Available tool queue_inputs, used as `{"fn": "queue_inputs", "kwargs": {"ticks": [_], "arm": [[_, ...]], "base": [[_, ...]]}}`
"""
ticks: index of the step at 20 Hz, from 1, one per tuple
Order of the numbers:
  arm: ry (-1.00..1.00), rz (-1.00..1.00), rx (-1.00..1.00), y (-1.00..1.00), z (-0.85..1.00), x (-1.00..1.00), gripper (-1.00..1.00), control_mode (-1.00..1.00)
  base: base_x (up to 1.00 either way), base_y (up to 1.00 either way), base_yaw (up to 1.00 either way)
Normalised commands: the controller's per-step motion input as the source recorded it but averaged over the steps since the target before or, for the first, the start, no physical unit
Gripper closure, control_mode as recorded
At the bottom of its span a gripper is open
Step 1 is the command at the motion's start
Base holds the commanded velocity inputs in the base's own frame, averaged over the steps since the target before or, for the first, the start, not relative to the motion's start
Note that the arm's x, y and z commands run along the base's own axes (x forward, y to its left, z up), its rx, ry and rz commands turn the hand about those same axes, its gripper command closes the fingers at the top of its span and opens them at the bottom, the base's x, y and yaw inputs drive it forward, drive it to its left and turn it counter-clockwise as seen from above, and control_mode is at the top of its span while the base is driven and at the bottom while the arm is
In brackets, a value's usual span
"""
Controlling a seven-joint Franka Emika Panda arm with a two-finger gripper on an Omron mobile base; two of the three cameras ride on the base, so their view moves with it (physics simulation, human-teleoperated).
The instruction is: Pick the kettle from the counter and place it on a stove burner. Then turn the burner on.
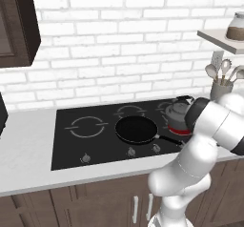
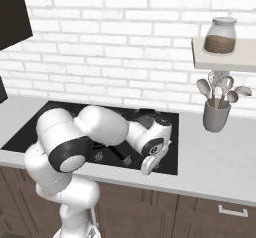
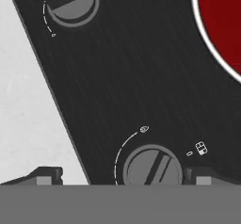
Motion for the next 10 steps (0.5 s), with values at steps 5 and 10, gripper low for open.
{"fn": "queue_inputs", "kwargs": {"ticks": [5,10], "arm": [[-0.45,0.00,0.00,-0.26,1.00,-0.33,-1.00,-1.00],[-0.49,0.00,0.00,-0.25,1.00,-0.47,-1.00,-1.00]], "base": [[0.00,0.00,0.00],[0.00,0.00,0.00]]}}
